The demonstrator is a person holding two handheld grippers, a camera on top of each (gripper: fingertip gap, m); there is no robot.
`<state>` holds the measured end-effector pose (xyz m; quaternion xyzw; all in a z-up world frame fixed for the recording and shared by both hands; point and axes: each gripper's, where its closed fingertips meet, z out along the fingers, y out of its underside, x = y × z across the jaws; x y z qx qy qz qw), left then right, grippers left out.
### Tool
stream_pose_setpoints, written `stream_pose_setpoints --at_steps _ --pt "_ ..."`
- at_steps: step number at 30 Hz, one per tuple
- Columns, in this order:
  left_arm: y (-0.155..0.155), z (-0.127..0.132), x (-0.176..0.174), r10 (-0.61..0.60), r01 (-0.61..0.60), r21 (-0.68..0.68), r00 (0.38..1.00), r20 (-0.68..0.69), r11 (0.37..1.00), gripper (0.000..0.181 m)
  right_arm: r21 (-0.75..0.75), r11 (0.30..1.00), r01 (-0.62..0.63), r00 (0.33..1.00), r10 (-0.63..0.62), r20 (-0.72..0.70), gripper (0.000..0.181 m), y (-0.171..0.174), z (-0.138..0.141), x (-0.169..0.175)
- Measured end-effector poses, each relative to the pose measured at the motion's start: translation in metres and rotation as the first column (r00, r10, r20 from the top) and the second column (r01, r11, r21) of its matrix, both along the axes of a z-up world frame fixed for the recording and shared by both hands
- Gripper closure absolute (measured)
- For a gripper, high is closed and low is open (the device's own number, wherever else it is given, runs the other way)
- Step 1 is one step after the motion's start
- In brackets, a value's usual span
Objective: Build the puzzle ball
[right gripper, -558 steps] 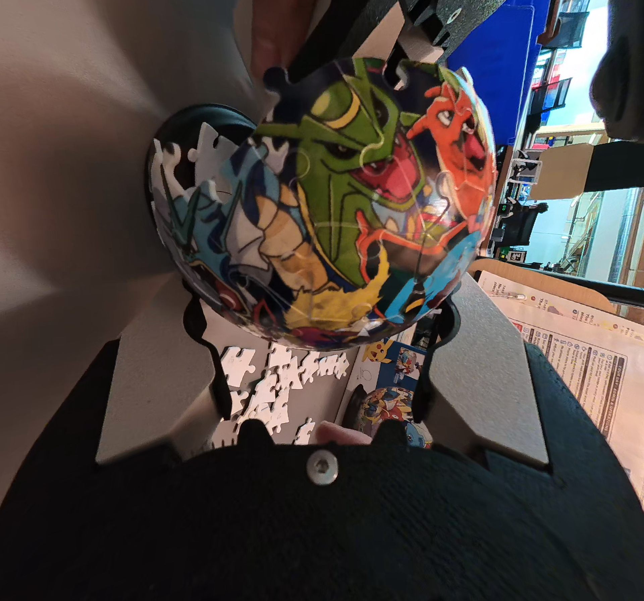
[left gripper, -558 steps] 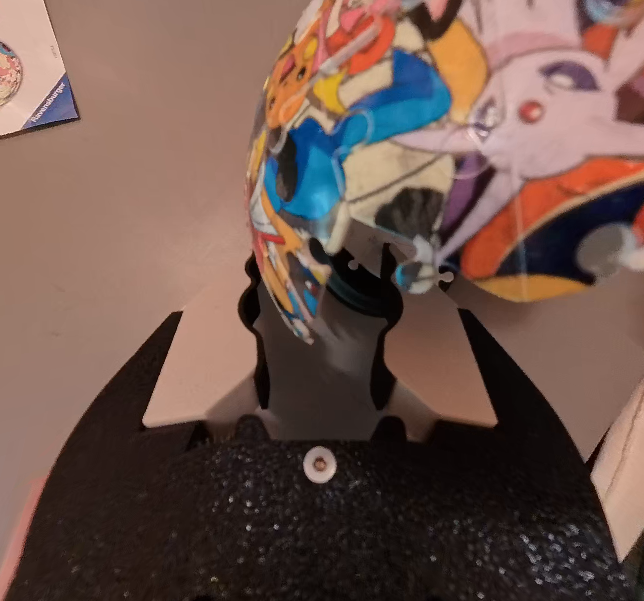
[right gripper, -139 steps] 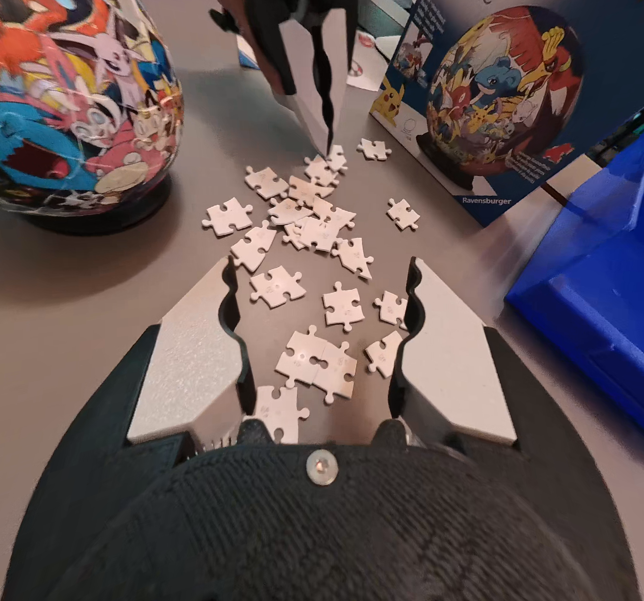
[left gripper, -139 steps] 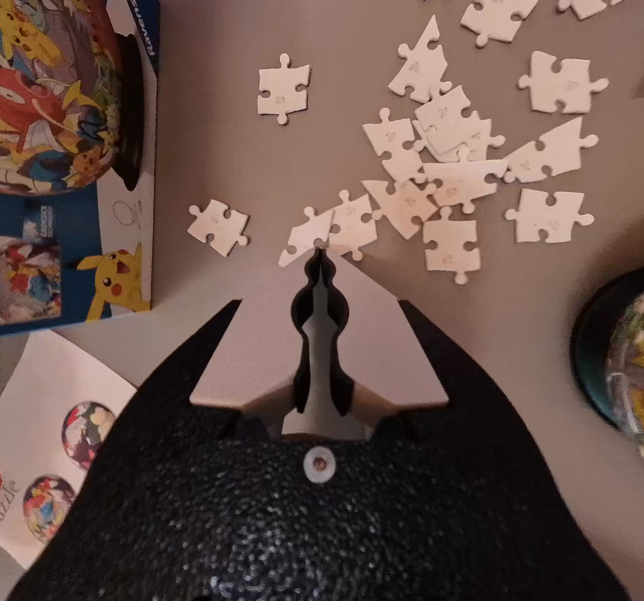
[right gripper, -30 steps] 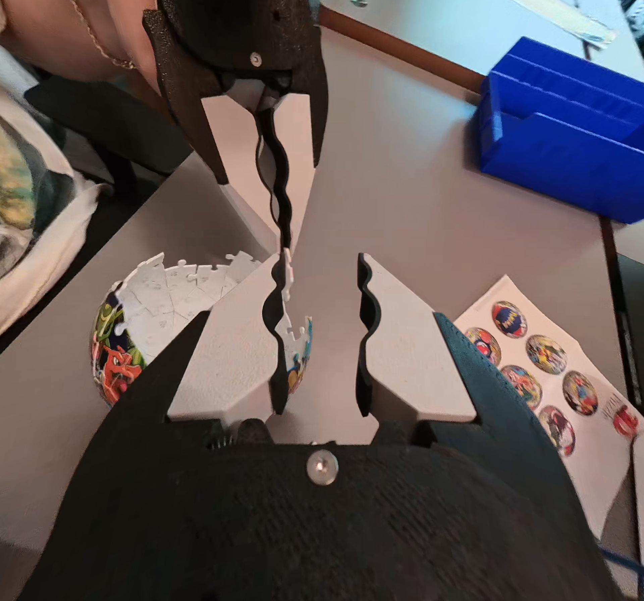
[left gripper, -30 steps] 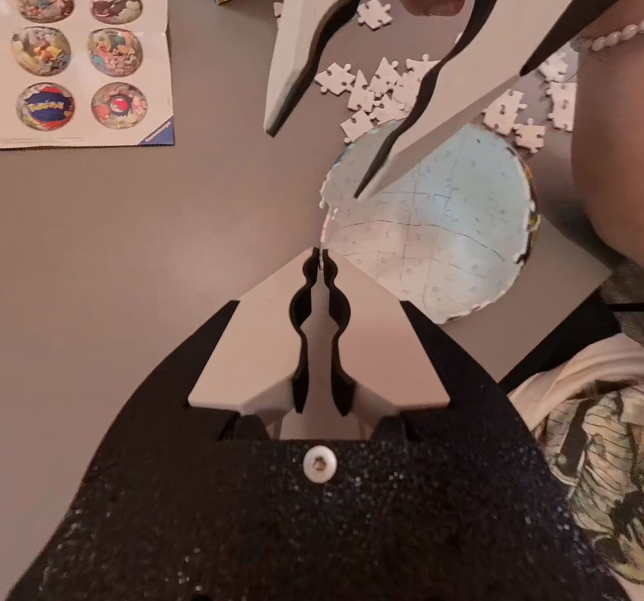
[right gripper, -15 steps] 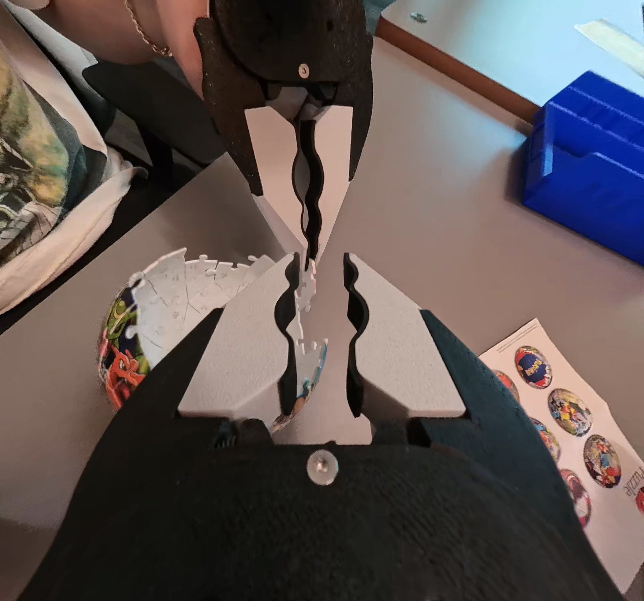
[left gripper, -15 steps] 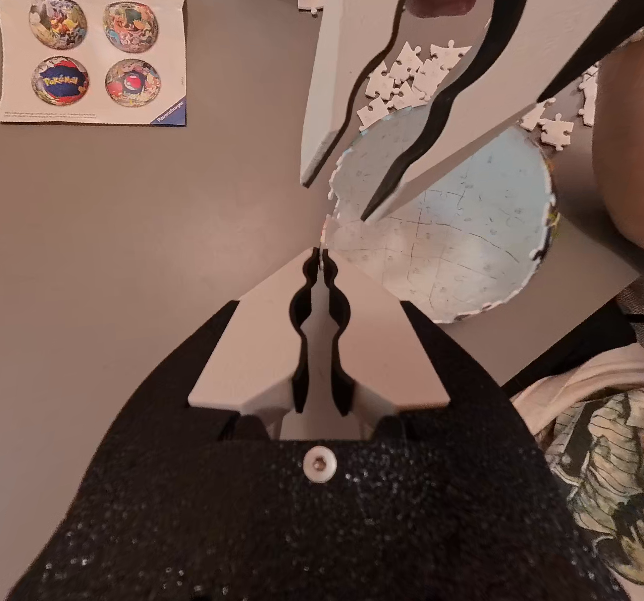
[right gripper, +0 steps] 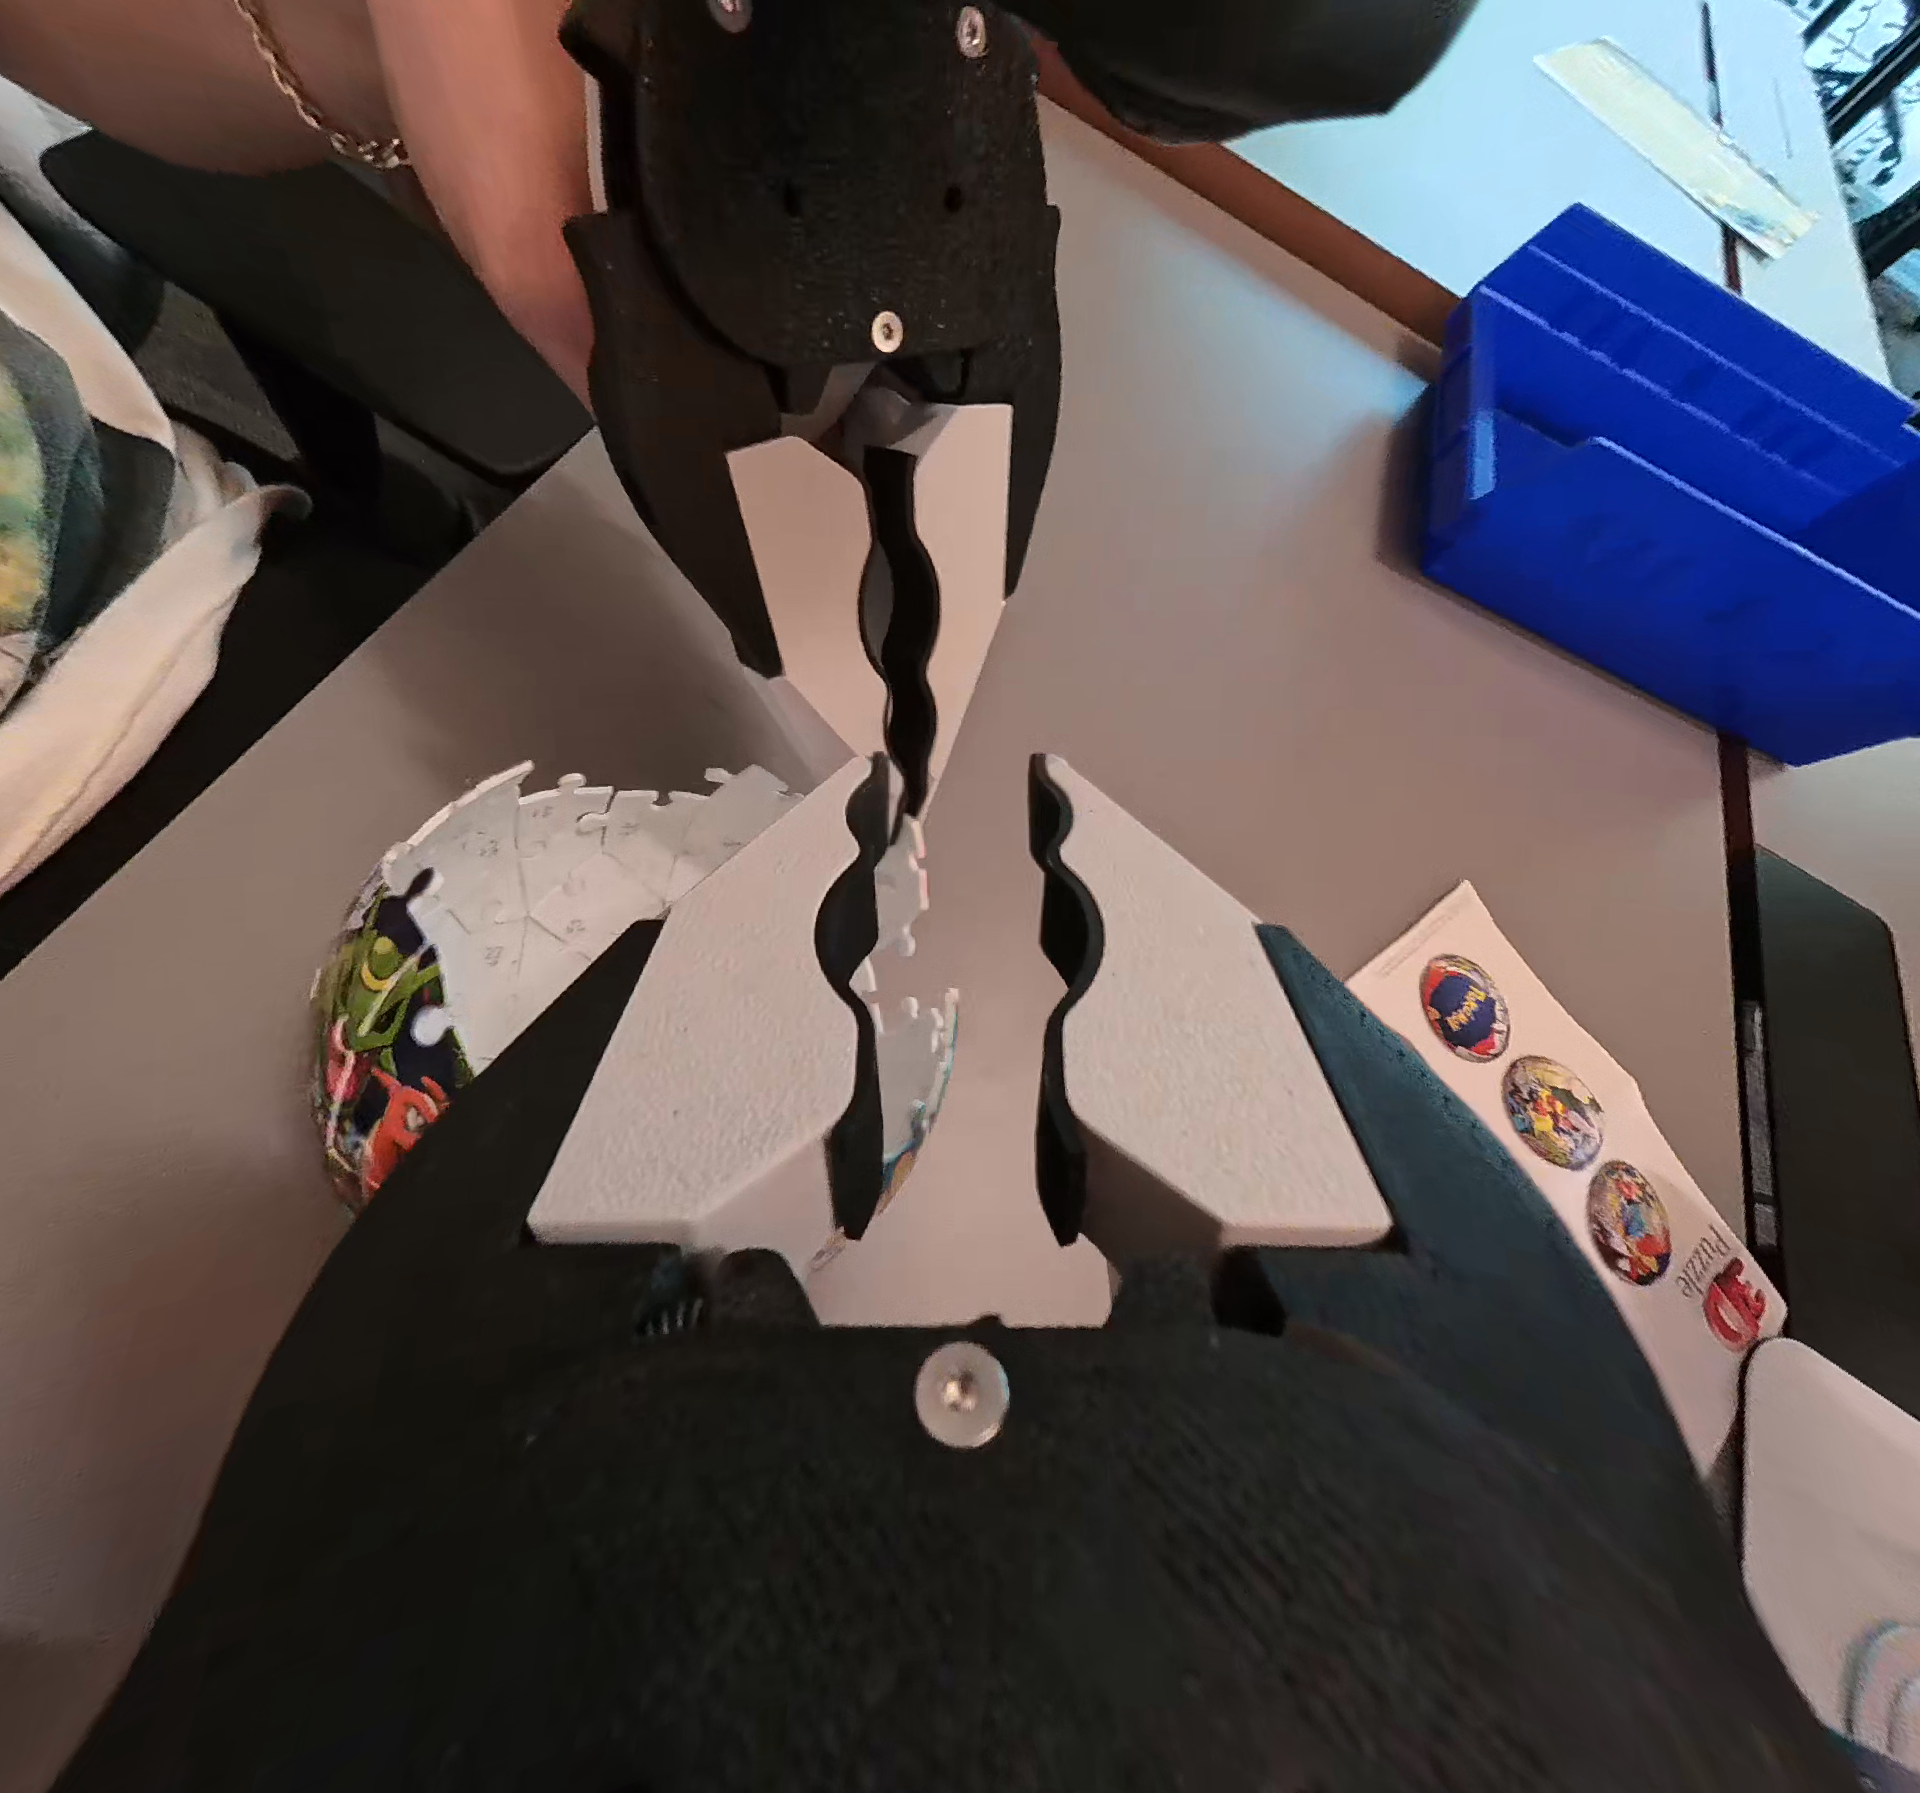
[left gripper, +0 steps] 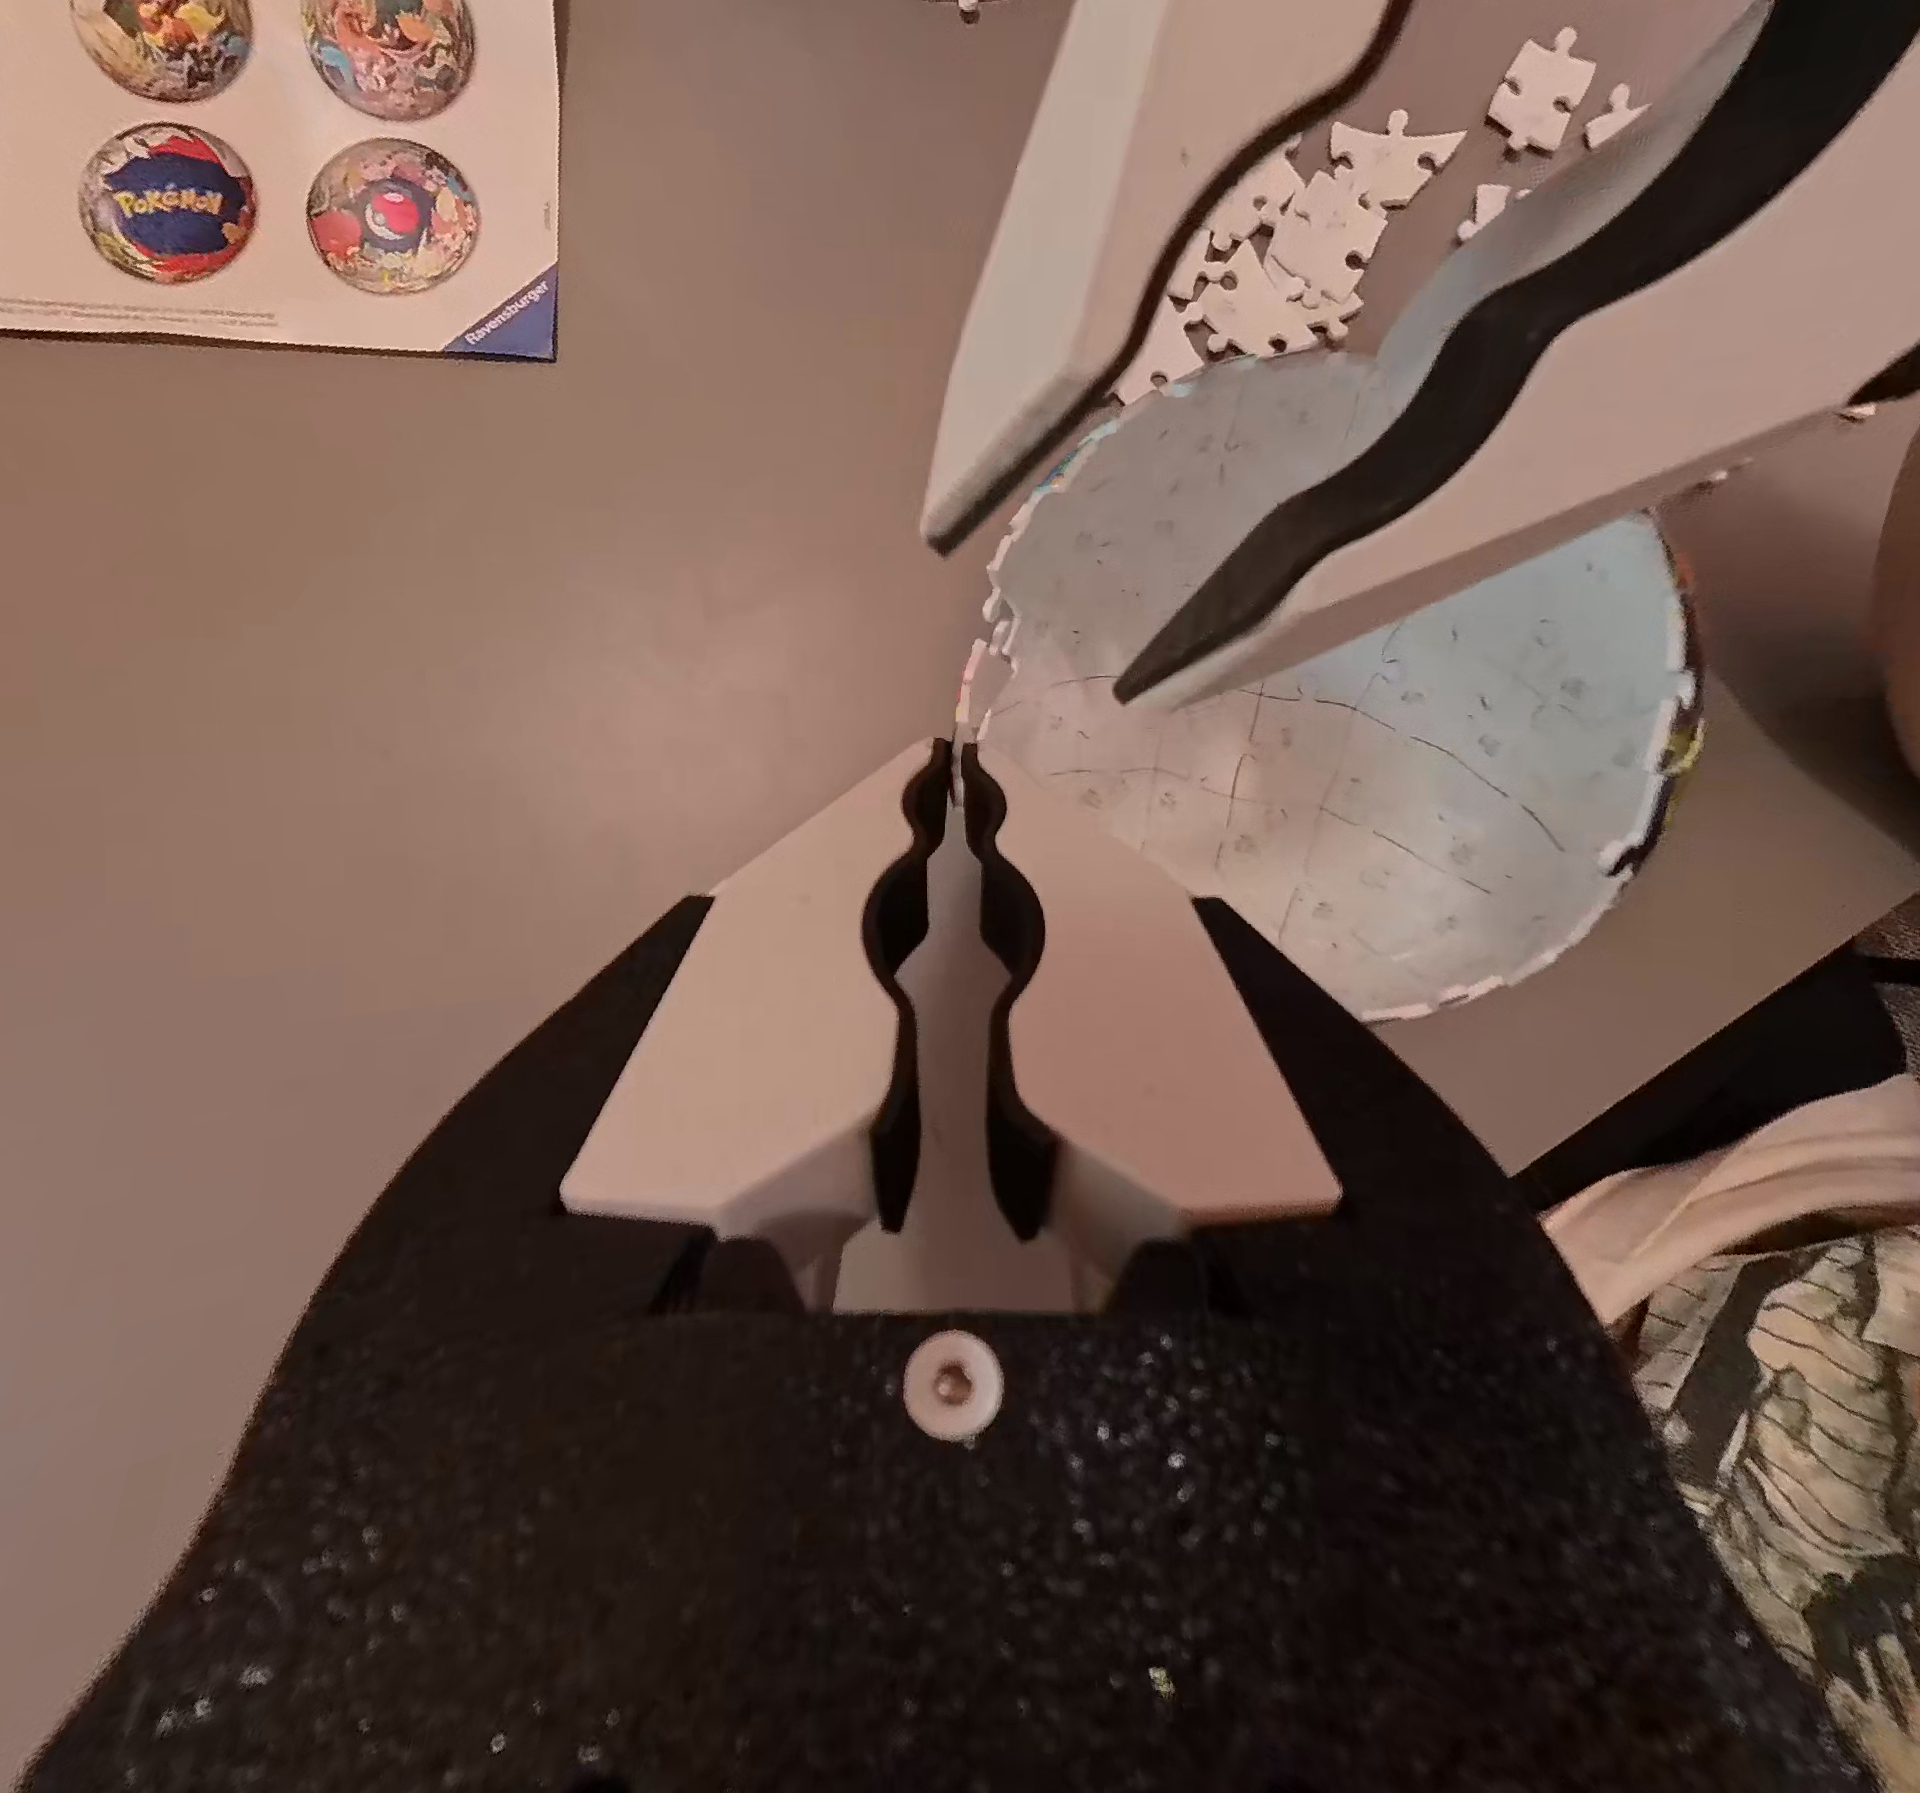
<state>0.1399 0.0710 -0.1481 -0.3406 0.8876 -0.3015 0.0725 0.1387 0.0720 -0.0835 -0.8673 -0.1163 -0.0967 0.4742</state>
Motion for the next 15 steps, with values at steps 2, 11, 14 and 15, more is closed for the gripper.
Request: stream_pose_setpoints --at_steps 2,11,14,15 --pt "0.0 0.0 0.0 -0.002 0.002 0.003 1.0 0.001 1.0 0.181 -0.02 1.0 -0.016 1.0 0.016 -0.004 0.159 0.0 -0.002 -0.004" --pt "-0.004 -0.001 0.0 0.003 -0.003 -0.002 1.0 -0.013 1.0 0.181 -0.019 1.0 0.011 1.0 -0.011 0.015 0.16 -0.01 0.003 -0.002" --pt "-0.004 -0.004 -0.001 0.001 -0.001 0.006 1.0 -0.022 1.0 0.181 -0.017 1.0 0.021 1.0 -0.021 0.018 0.158 -0.012 0.004 -0.001" --pt "-0.004 -0.005 -0.001 0.001 -0.001 0.007 1.0 -0.026 1.0 0.181 -0.019 1.0 0.023 1.0 -0.023 0.016 0.158 -0.012 0.003 -0.001"
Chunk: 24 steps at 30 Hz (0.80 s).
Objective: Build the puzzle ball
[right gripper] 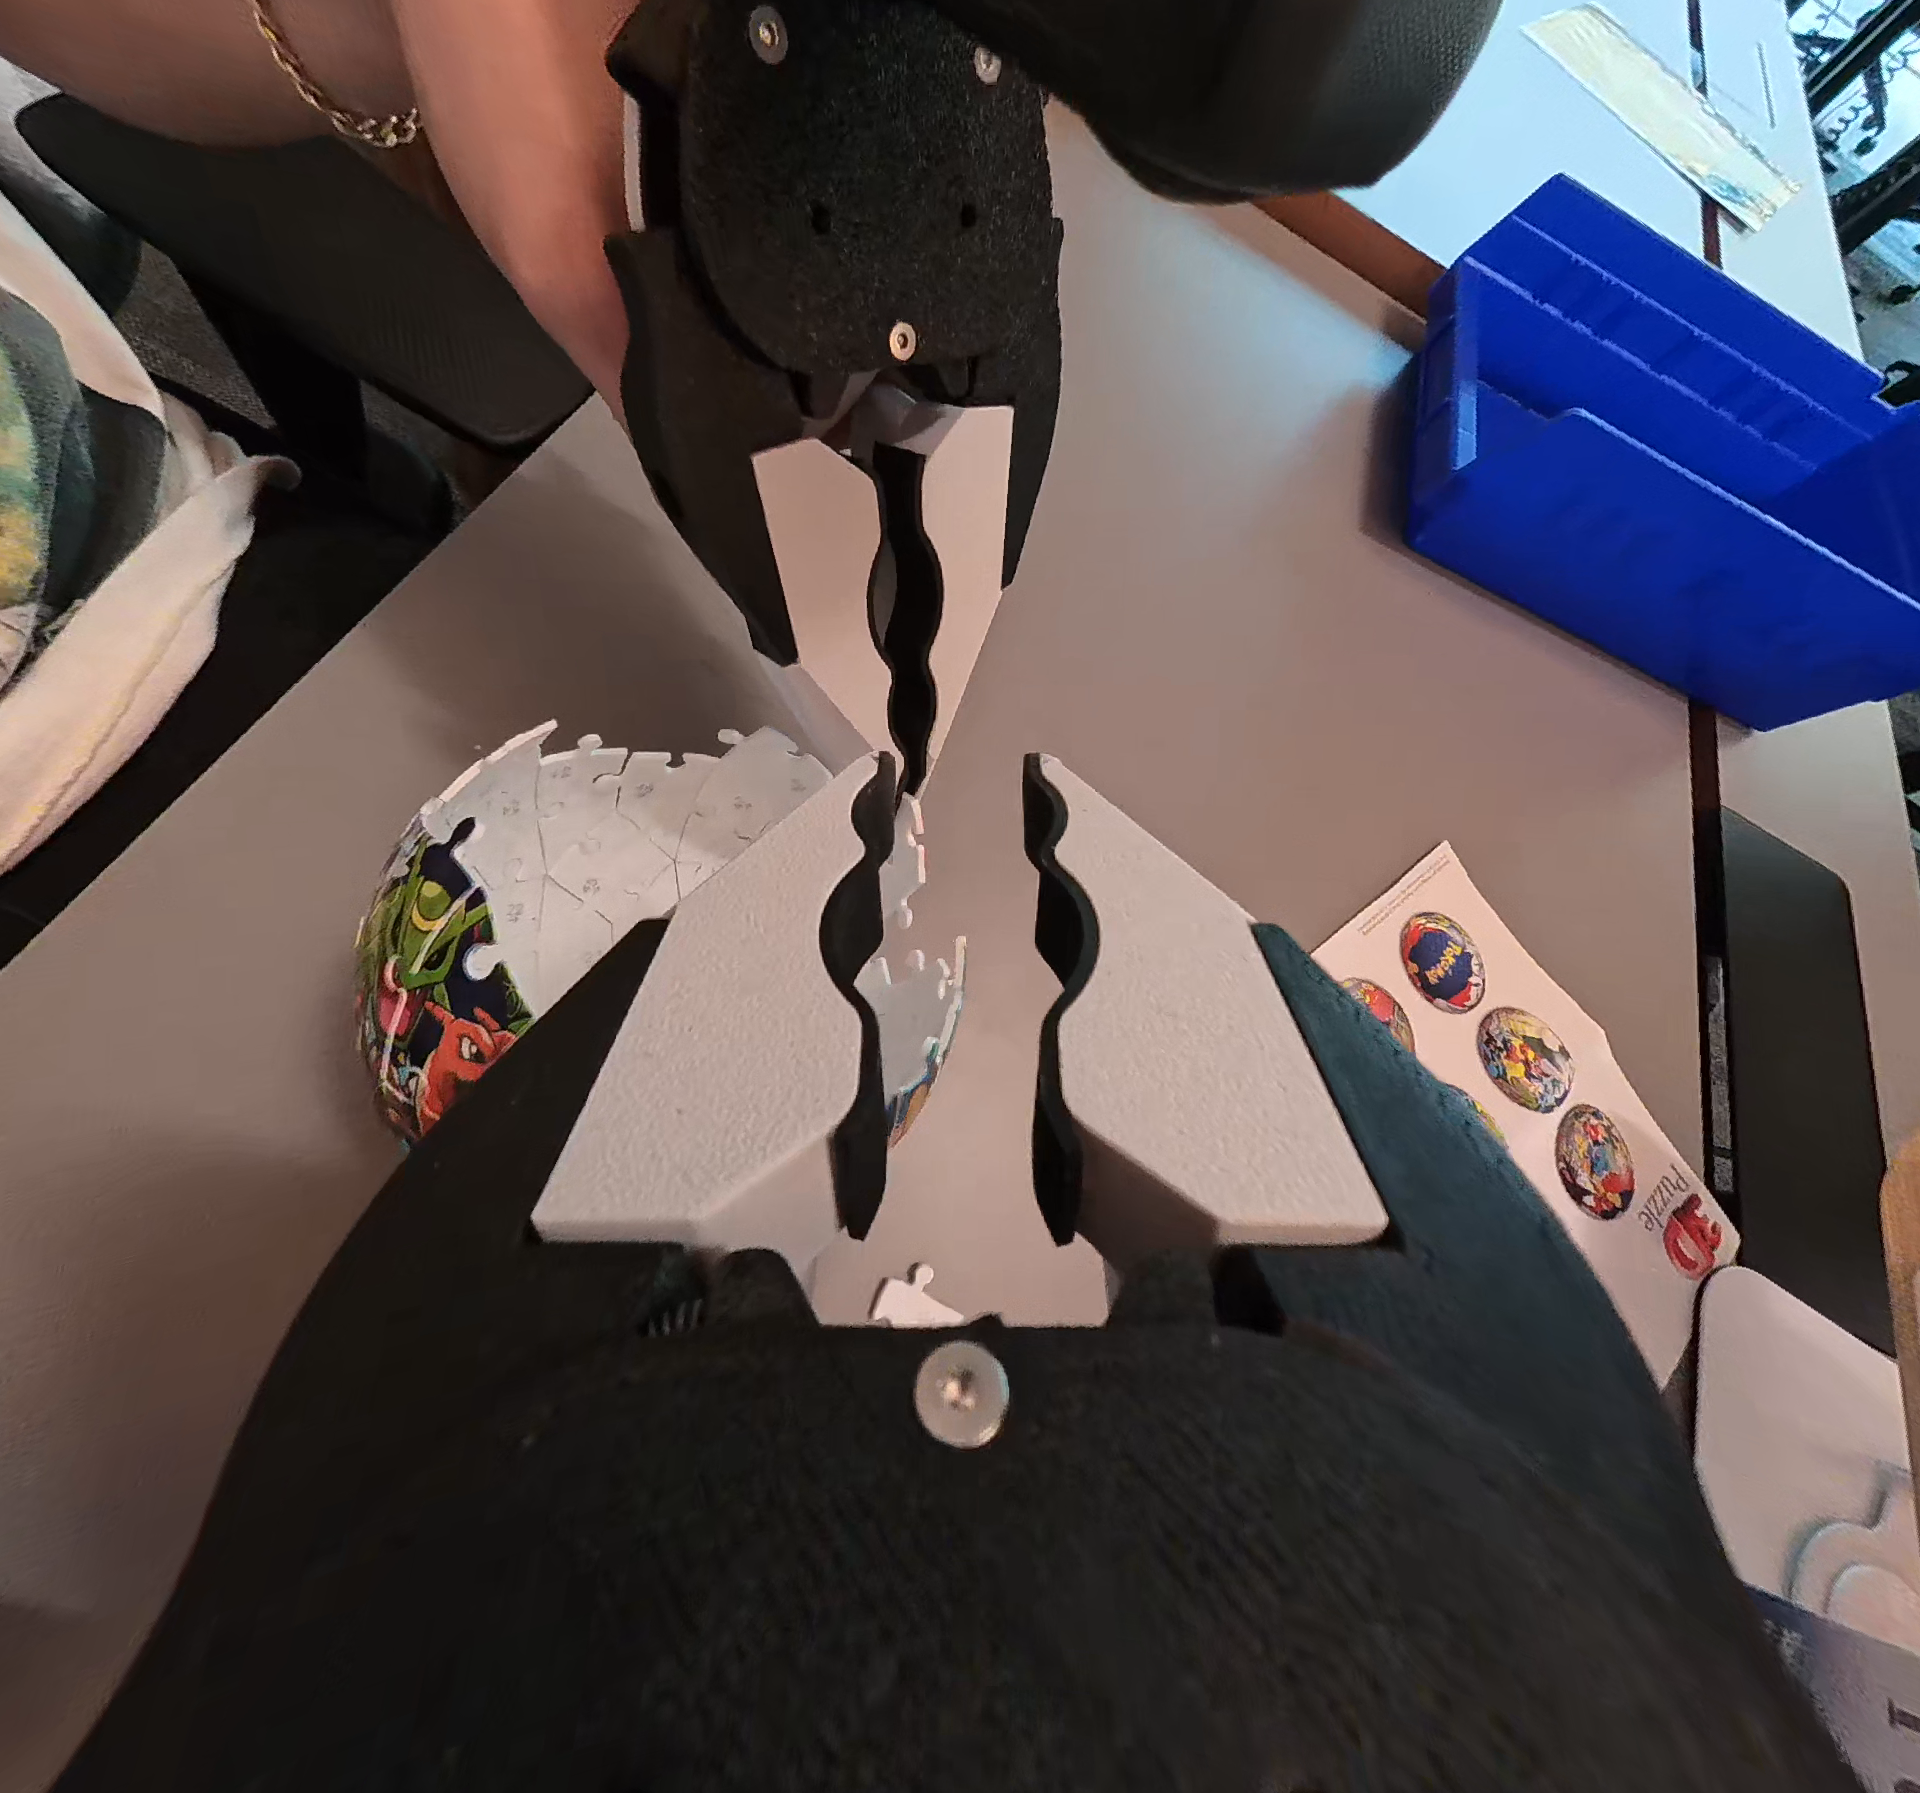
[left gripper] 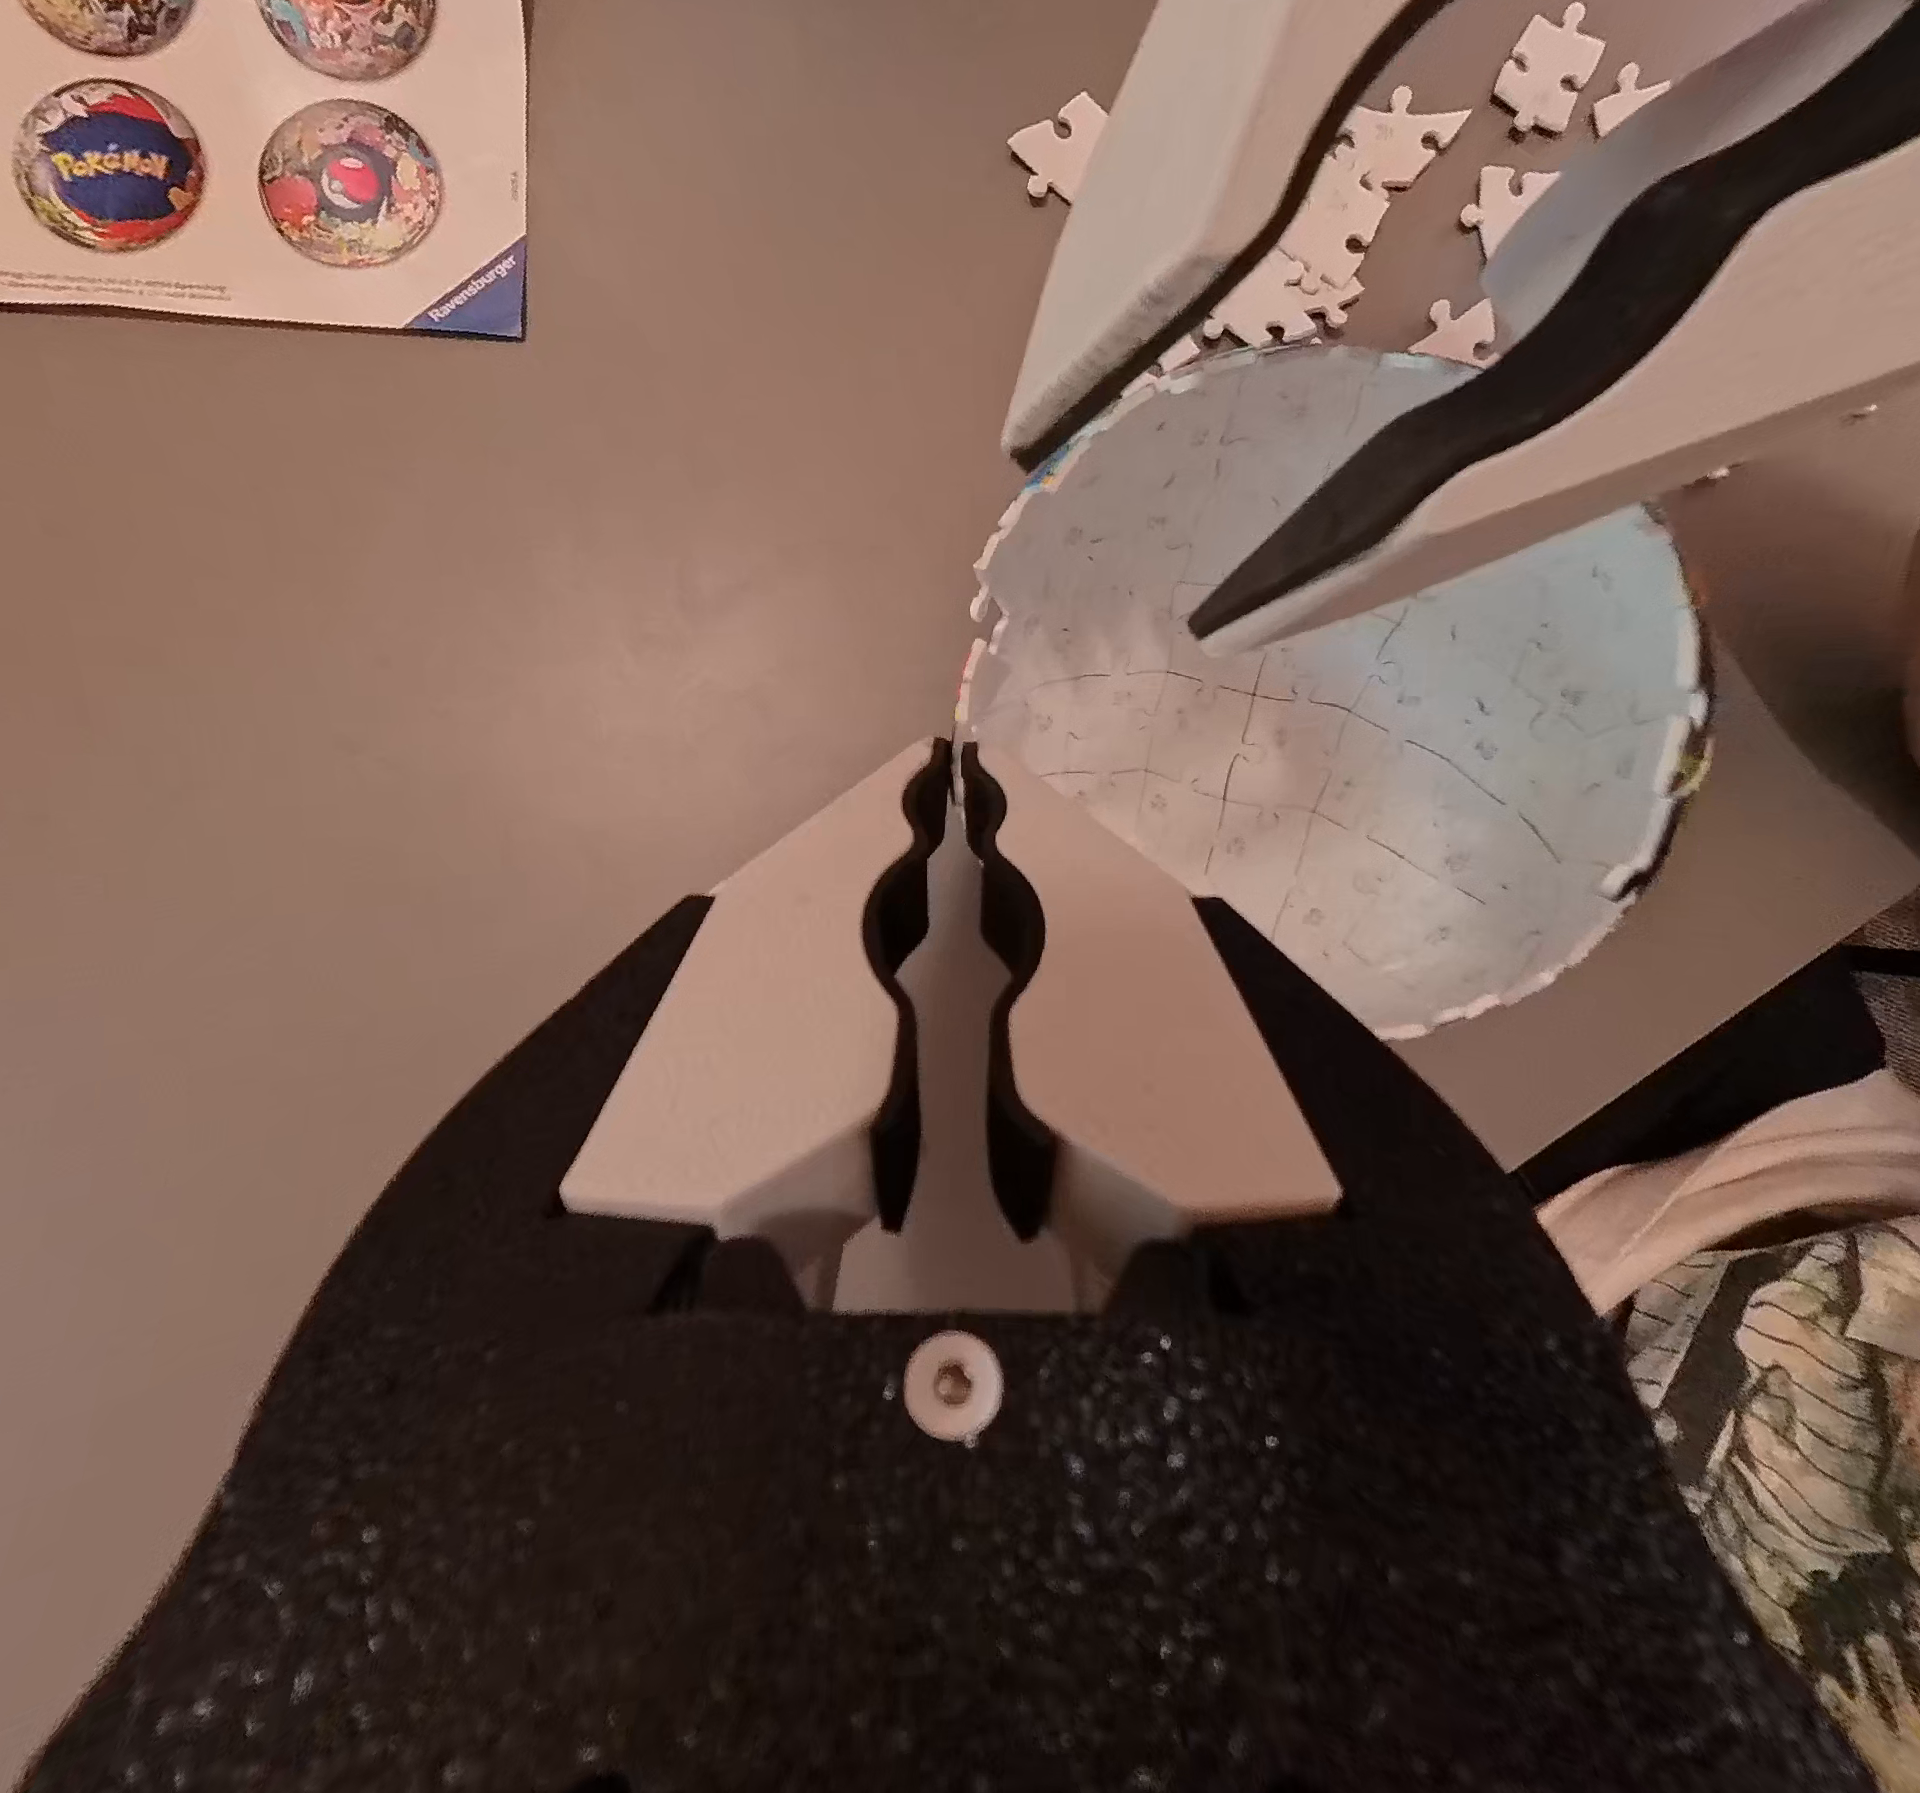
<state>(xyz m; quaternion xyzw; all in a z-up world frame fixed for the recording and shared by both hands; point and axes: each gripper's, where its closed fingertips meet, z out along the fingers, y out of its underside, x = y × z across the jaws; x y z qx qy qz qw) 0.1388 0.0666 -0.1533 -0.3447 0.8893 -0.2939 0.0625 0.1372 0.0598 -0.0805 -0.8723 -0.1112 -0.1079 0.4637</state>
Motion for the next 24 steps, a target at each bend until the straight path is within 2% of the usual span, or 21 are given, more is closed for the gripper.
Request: stream_pose_setpoints --at_steps 9,13,18,24 --pt "0.002 -0.004 -0.002 0.004 -0.005 -0.011 1.0 -0.019 1.0 0.181 -0.049 0.999 -0.007 1.0 0.006 -0.026 0.159 0.001 -0.012 -0.002" --pt "0.002 0.005 -0.002 -0.01 0.011 -0.039 1.0 0.019 0.999 0.181 -0.059 0.998 -0.035 0.999 0.034 -0.019 0.161 0.005 -0.014 -0.006" --pt "0.002 0.021 -0.007 -0.071 0.077 -0.065 0.994 0.086 0.995 0.181 -0.061 0.997 -0.047 0.999 0.047 -0.012 0.162 0.008 -0.014 -0.008" --pt "-0.001 0.032 -0.014 -0.171 0.182 -0.045 0.968 0.182 0.982 0.181 -0.111 0.991 -0.07 0.997 0.067 -0.027 0.174 0.008 -0.024 -0.011"
